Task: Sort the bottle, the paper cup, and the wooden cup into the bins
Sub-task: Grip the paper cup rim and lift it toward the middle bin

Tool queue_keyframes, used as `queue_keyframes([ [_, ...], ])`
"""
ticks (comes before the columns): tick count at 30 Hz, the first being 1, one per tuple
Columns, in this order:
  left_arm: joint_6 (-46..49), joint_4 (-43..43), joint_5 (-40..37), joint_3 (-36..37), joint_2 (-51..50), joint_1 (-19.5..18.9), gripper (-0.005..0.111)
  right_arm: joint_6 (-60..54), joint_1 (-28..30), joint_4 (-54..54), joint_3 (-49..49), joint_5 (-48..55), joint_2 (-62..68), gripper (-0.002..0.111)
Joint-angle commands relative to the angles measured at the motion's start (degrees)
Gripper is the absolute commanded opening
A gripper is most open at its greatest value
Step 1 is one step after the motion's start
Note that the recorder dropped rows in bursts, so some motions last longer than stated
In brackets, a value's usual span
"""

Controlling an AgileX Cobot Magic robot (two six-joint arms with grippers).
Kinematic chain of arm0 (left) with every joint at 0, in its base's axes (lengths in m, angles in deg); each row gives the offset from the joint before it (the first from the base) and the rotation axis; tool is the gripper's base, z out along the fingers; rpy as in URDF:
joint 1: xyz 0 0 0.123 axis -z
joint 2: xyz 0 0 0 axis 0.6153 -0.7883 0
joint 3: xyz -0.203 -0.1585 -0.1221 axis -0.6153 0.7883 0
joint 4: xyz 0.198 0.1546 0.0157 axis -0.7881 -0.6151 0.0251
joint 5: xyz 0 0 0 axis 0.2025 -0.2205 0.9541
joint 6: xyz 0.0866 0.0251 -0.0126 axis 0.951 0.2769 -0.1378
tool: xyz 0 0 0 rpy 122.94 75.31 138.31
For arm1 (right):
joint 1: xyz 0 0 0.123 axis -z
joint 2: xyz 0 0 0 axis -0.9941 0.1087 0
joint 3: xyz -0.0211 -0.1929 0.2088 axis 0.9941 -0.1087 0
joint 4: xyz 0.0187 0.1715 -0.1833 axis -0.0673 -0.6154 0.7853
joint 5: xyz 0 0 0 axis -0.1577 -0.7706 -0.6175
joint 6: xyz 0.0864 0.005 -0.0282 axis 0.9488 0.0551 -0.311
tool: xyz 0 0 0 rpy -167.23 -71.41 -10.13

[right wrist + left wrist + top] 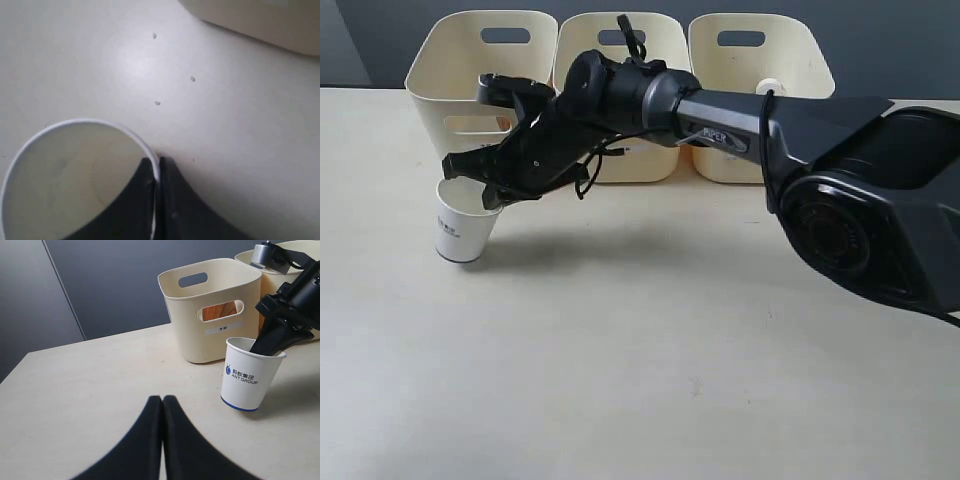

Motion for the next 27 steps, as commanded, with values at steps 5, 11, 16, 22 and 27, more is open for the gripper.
queue_keyframes([
  [5, -0.11, 0.00, 0.32, 0.07, 0.28, 0.18, 0.000, -0.73, 0.13, 1.62, 0.26, 2.53, -0.08, 0.000],
  [11, -0.11, 0.00, 0.32, 0.07, 0.28, 0.18, 0.000, -1.62, 0.13, 7.56, 0.26, 2.52, -0.85, 0.000],
  [16, -0.11, 0.00, 0.20, 0.07, 0.28, 0.18, 0.000, -2.55, 0.13, 8.22, 0.26, 5.06, -3.15, 0.000],
  [22, -0.11, 0.00, 0.31, 0.07, 0.28, 0.18, 0.000, -2.68, 0.13, 16.70, 0.26, 12.21, -7.69, 0.000],
  [27, -0.11, 0.00, 0.31, 0.07, 0.28, 0.18, 0.000, -0.97, 0.13, 21.53, 0.26, 13.60, -11.11, 0.000],
])
